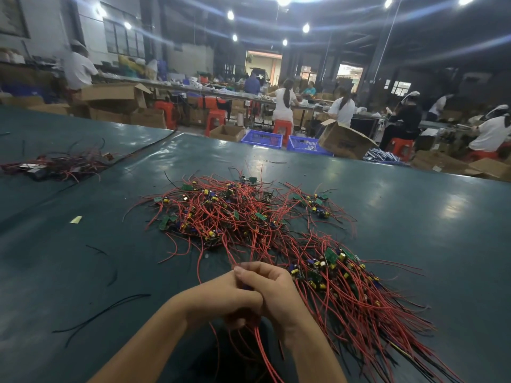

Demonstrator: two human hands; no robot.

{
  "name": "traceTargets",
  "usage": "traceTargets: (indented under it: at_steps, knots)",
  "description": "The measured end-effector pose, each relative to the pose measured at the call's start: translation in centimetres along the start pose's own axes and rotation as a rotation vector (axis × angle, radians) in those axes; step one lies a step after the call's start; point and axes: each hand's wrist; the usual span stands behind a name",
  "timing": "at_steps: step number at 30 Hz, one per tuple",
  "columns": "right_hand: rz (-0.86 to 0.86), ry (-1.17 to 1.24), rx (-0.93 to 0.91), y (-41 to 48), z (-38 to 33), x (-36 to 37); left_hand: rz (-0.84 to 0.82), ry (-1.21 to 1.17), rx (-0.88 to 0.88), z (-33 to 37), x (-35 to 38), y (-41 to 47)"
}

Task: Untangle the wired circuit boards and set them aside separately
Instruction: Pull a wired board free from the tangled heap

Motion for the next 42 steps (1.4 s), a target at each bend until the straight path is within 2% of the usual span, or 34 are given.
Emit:
traceTargets:
  at_steps: [3, 6, 9, 12, 14, 16, 18, 19, 22, 25, 28, 31, 35, 39, 42]
  knots:
    - [0.074, 0.007, 0.002, 0.1, 0.0, -0.3, -0.018, 0.026, 0.015, 0.0, -0.2, 0.1]
    - [0.176, 0.163, -0.011, 0.2, -0.3, -0.6, 0.051, 0.038, 0.058, -0.5, -0.9, 0.8]
    - [0.193, 0.339, -0.035, 0.3, -0.5, -1.0, 0.055, -0.094, 0.126, -0.7, -0.9, 0.3]
    - [0.102, 0.393, -0.044, 0.0, -0.7, -1.0, 0.062, -0.163, 0.171, 0.4, -0.7, 0.2]
    - [0.074, 0.424, -0.056, -0.1, -0.8, -0.7, 0.169, -0.243, 0.188, 0.3, -1.2, -0.4]
    - [0.093, 0.464, -0.076, -0.1, -0.9, -0.6, 0.228, -0.398, 0.275, 0.5, -1.2, 0.1]
    - [0.114, 0.478, -0.095, -0.1, -1.0, -0.5, 0.19, -0.582, 0.276, 1.1, -0.5, 0.4]
    - [0.119, 0.486, -0.105, -0.1, -1.0, -0.7, 0.154, -0.599, 0.32, 0.4, -0.3, 0.1]
    - [0.131, 0.533, -0.104, 0.0, -1.0, -0.8, 0.173, -0.435, 0.446, -0.1, 0.1, 0.6]
    - [0.133, 0.572, -0.092, 0.2, -1.0, -0.7, 0.246, -0.375, 0.54, 0.5, 0.3, 0.3]
    - [0.122, 0.577, -0.084, 0.1, -1.0, -0.7, 0.451, -0.181, 0.619, 0.4, 0.5, 0.2]
    - [0.052, 0.538, -0.106, -0.2, -1.0, -0.9, 0.559, -0.13, 0.594, 0.2, 0.6, 0.4]
    - [-0.036, 0.478, -0.126, -0.5, -0.8, -0.8, 0.506, -0.161, 0.564, 0.4, 1.0, 0.5]
    - [0.092, 0.443, -0.143, -0.2, -0.8, -0.6, 0.518, -0.233, 0.528, 1.0, 1.2, 0.3]
    - [0.229, 0.307, -0.19, 0.1, -0.4, -0.5, 0.503, -0.239, 0.453, 1.3, 1.4, 0.1]
Point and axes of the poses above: each hand's wrist, its own y-axis towards the middle knuckle, its own x-axis out of the palm, z = x × y, and after that the axes turned 9 degrees about y, right-handed
